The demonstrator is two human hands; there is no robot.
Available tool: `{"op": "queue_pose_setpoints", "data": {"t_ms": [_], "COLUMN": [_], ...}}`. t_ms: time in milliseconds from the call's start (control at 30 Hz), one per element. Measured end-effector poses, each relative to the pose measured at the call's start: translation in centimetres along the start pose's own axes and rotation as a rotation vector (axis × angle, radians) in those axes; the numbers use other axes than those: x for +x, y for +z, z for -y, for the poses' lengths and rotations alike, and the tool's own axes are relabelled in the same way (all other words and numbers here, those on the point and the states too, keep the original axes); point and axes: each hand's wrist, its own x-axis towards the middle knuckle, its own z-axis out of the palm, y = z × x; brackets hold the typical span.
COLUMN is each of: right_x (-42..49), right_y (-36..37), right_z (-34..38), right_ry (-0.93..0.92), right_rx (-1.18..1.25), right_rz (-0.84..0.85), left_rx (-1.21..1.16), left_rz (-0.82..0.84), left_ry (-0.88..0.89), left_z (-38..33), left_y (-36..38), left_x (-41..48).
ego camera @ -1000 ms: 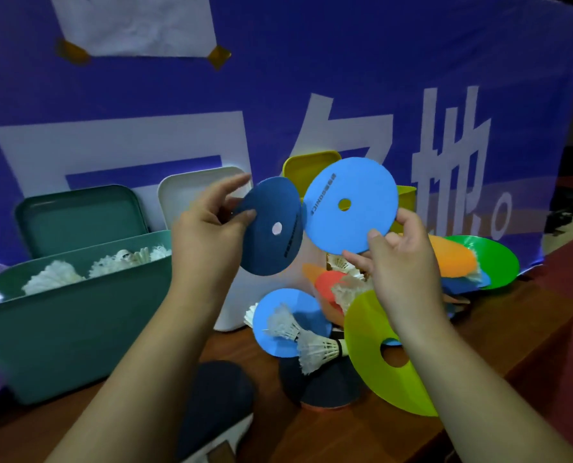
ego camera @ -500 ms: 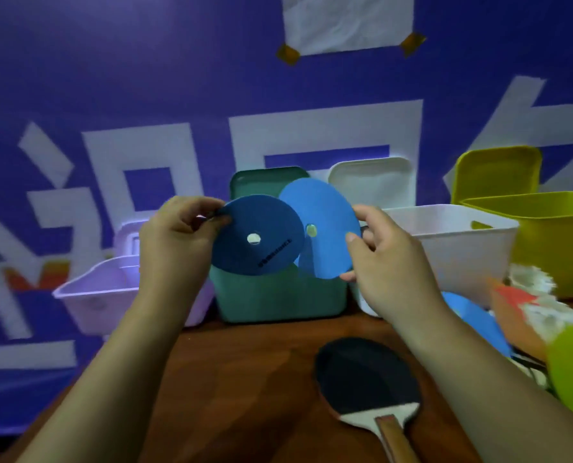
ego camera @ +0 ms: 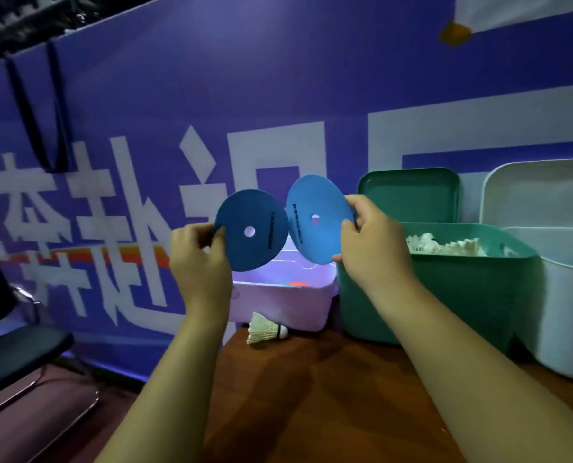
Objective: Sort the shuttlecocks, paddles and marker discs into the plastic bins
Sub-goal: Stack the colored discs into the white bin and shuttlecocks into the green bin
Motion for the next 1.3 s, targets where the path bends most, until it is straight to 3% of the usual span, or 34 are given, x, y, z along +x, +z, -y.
{"op": "queue_pose_setpoints", "data": {"t_ms": [167,400,567,733,867,967,1133,1300], "right_x": [2.2,1.2,1.0,0.5,0.3,0.8,1.7,1.7], "right_y": [4.2,6.5,5.2,4.3,4.1,4.0,3.8,3.5], "right_z": [0.3,-2.1,-1.7,-1.0,-0.8,-1.0,-1.8,-2.3], "right_ry": [0.028,-0.017,-0.058,-0.101,-0.170,-0.206,-0.251,-0.314], "right_rx": [0.045,-0.081,-0.119,-0.146,-0.103,-0.032,0.045,0.099], "right_rz": [-0.066,-0.058,-0.067,-0.051,-0.114,-0.167,-0.237,-0.352], "left_rx": [0.063,0.276,0.395,0.478,0.403,0.434,0.457,0.195], "left_rz": [0.033,0.229,0.354,0.508,0.535,0.585,0.450,0.187], "left_ry": [0.111,0.239,0.199,0.267,0.161,0.181,0.126,-0.198], "left_z": [4.2,8.0,9.1,8.6,8.5,8.8,8.6,7.2], "left_y": [2.2,4.0,4.4,4.1,3.6,3.4,4.0,3.3], "left_x": [-1.4,-2.5,-3.2,-3.3,-3.4,-3.0,-2.7,-2.4]}}
